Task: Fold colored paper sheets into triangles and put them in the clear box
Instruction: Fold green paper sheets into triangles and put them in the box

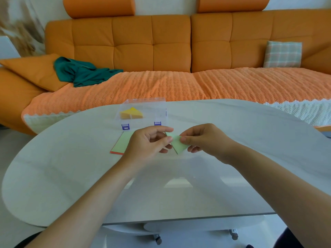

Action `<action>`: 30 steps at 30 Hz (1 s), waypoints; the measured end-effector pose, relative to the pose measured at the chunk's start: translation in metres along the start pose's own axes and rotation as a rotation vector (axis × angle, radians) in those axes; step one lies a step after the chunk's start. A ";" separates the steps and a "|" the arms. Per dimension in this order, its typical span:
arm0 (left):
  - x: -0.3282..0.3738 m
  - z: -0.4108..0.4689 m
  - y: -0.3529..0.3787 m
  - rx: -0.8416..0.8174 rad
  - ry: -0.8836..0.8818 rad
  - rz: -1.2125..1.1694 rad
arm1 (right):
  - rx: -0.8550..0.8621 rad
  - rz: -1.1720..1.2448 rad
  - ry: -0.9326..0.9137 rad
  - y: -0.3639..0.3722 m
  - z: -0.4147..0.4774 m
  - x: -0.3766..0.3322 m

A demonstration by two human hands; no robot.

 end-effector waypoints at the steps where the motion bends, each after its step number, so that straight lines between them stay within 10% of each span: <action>1: 0.001 0.000 -0.001 -0.008 0.002 -0.001 | -0.014 0.015 0.007 -0.001 0.000 0.001; 15: -0.012 0.001 -0.003 -0.055 -0.154 0.063 | -0.062 -0.115 0.038 0.001 0.002 0.006; 30: -0.030 0.006 0.013 -0.145 -0.149 0.743 | 0.010 -0.793 0.087 0.019 0.015 0.017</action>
Point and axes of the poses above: each hand's wrist, its own z-axis towards the middle knuckle, its own y-axis out of the palm, x = y × z, the point moved 6 cm from there along z, towards the middle knuckle, and after that the axes turned 6 degrees about -x, right-handed, at the moved point
